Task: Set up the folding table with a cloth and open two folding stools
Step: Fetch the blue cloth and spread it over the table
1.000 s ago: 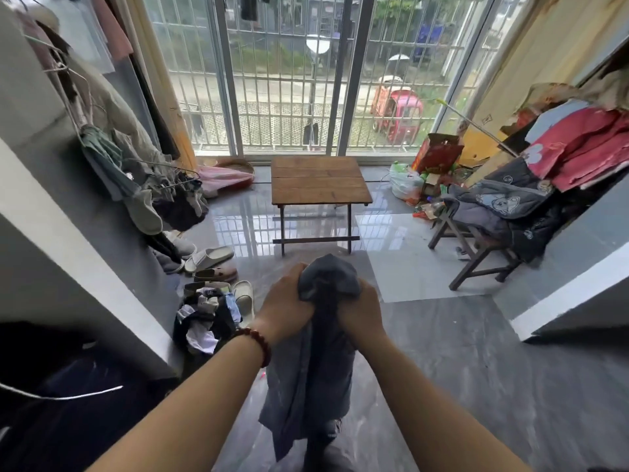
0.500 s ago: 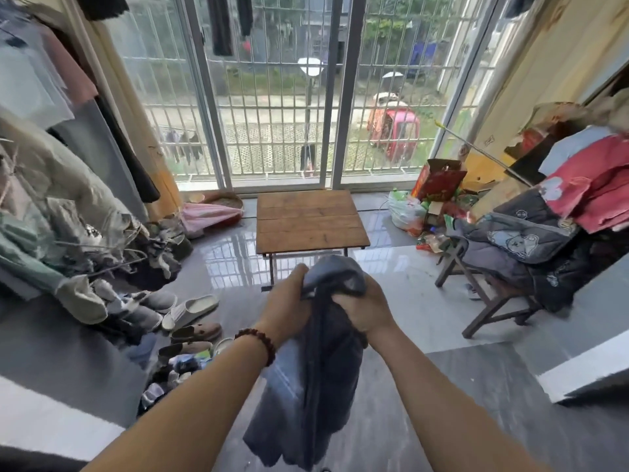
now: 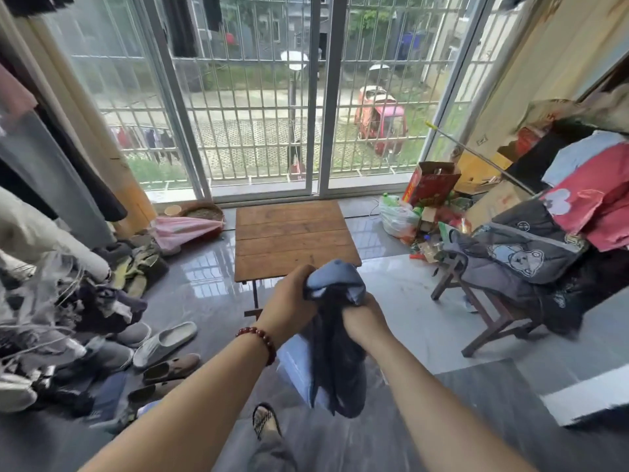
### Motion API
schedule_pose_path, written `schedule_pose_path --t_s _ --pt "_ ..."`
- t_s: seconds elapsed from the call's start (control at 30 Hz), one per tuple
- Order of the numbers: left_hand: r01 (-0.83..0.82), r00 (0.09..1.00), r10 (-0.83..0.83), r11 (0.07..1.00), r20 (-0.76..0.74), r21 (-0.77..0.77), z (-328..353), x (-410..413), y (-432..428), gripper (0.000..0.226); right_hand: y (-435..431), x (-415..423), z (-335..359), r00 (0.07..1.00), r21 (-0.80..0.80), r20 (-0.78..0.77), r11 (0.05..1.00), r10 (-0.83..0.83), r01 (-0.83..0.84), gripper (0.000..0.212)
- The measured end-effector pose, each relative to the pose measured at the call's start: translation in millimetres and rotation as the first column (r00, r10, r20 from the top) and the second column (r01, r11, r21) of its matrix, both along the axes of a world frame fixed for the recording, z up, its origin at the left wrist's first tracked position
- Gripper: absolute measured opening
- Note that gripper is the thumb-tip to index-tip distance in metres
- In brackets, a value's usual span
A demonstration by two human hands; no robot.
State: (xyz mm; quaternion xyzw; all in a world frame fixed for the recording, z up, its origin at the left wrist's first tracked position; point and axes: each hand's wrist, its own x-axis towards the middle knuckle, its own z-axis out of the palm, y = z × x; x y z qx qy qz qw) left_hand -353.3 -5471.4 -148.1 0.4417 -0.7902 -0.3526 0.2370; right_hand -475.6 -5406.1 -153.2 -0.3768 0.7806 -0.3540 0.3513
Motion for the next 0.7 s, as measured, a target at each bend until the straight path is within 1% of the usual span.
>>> schedule_pose_path --t_s 0.1,0.17,0.23,0.27,0.33,0.37,0.4,0.47,0.5,0.57,0.6,0.7 --pt "0.037 0.999 -0.036 0.999 0.026 -0.027 -3 -18 -42 0.022 -45 -16 -1 0.999 -0.036 0.002 0.998 -0.042 0.042 0.025" --pt "0.038 0.999 -0.038 0.999 0.016 -0.028 -5 -29 -74 0.031 -80 -25 -2 0.996 -0.045 0.024 0.995 -0.084 0.085 0.016" --pt "0.027 1.0 -0.027 1.0 0.0 -0.013 -5 -40 -111 0.033 -117 -33 -2 0.992 -0.051 0.023 0.991 -0.127 0.128 0.011" --pt "0.025 1.0 -0.025 1.0 0.012 -0.003 -2 -45 -130 0.033 -135 -37 0 0.991 -0.063 0.017 0.989 -0.133 0.134 0.012" --pt "0.03 0.997 -0.032 0.999 0.066 0.041 4 -53 -167 0.031 -170 -43 9 0.991 -0.065 0.011 0.989 -0.133 0.133 0.026" --pt "0.041 0.993 -0.047 0.998 0.109 0.056 7 -57 -185 0.03 -187 -45 16 0.991 -0.07 0.016 0.989 -0.132 0.133 0.029" --pt "0.06 0.986 -0.069 0.996 0.155 0.065 10 -61 -202 0.03 -203 -48 22 0.99 -0.082 0.038 0.986 -0.139 0.142 0.027" --pt "0.093 0.972 -0.108 0.992 0.21 0.08 11 -68 -235 0.032 -236 -55 29 0.98 -0.138 0.121 0.975 -0.157 0.173 0.011" --pt "0.105 0.968 -0.12 0.992 0.221 0.077 13 -71 -251 0.032 -251 -57 33 0.978 -0.147 0.147 0.975 -0.145 0.167 0.01" --pt "0.127 0.965 -0.136 0.99 0.223 0.052 15 -77 -278 0.029 -278 -60 39 0.977 -0.161 0.177 0.976 -0.117 0.146 0.031" --pt "0.132 0.967 -0.136 0.991 0.215 0.031 17 -79 -290 0.027 -290 -61 41 0.975 -0.174 0.184 0.973 -0.121 0.153 0.034" --pt "0.083 0.986 -0.074 0.995 0.152 -0.05 22 -81 -320 0.024 -320 -65 43 0.983 -0.245 0.144 0.958 -0.113 0.146 0.008"
